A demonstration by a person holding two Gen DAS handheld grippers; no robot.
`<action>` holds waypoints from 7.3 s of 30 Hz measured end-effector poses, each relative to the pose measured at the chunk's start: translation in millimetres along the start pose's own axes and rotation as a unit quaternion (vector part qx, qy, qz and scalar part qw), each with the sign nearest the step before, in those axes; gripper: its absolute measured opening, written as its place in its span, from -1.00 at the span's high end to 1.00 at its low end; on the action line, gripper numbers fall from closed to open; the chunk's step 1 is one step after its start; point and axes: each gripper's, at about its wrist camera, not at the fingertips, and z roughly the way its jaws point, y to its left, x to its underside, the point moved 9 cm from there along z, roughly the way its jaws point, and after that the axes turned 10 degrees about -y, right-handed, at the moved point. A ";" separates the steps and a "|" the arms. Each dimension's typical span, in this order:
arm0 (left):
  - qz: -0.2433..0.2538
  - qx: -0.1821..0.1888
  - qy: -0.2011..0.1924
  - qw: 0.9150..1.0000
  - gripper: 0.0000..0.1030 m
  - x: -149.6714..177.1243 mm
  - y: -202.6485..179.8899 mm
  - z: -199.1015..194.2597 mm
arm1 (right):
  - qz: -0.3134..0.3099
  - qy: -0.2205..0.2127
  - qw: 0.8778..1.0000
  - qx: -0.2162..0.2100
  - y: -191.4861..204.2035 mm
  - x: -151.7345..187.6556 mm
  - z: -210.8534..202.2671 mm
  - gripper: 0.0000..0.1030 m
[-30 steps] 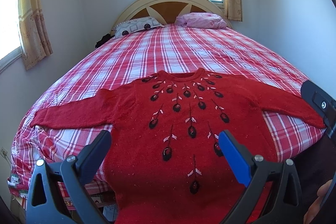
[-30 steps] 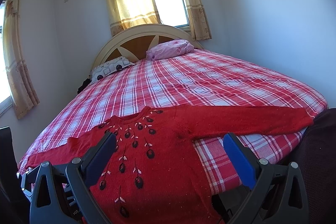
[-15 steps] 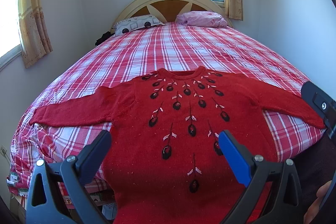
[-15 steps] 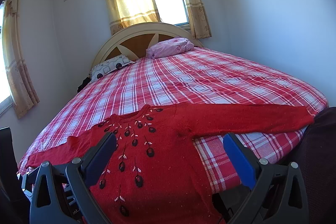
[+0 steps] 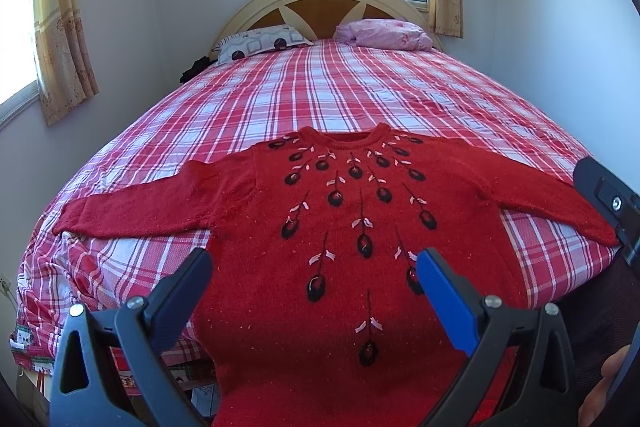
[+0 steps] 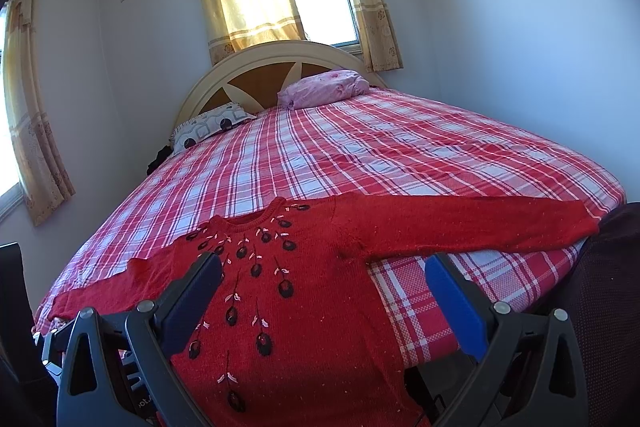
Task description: Fold small clothes
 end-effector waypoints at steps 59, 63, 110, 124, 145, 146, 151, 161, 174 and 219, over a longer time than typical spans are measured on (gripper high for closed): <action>-0.004 0.082 0.054 0.995 -1.00 6.6 -34.1 76.8 | 0.038 0.021 0.990 0.132 -146.4 5.5 60.9 -0.97; 0.000 0.089 0.072 0.993 -1.00 11.6 -44.0 88.7 | 0.081 -0.001 0.966 0.244 -248.6 -14.2 51.8 -0.97; -0.104 -0.058 0.036 0.992 -1.00 -2.9 130.0 89.4 | 0.011 0.172 0.953 -0.248 126.3 -28.9 177.7 0.82; -0.149 -0.135 0.053 0.978 -1.00 24.0 219.8 95.1 | -0.048 0.303 0.890 -0.339 322.4 158.3 210.1 0.62; -0.079 -0.109 0.082 0.988 -1.00 18.8 145.6 160.3 | 0.016 0.219 0.969 -0.110 27.2 84.0 205.9 0.52; -0.074 -0.113 0.085 0.987 -1.00 19.7 144.0 163.5 | 0.022 0.226 0.968 -0.107 18.2 89.9 206.6 0.52; -0.059 -0.126 0.111 0.984 -1.00 29.7 143.1 177.7 | 0.031 0.198 0.975 -0.091 7.2 92.4 200.2 0.54; -0.113 -0.120 0.092 0.982 -1.00 35.4 181.6 148.3 | 0.042 0.191 0.977 -0.081 7.6 85.0 192.6 0.51; -0.311 -0.279 0.025 0.908 -0.99 37.4 393.3 102.1 | -0.060 0.097 0.972 -0.204 109.1 65.9 120.3 -0.22; -0.409 -0.234 0.011 0.882 0.83 46.5 440.2 136.8 | -0.022 0.149 0.971 -0.188 100.2 89.7 115.5 -0.22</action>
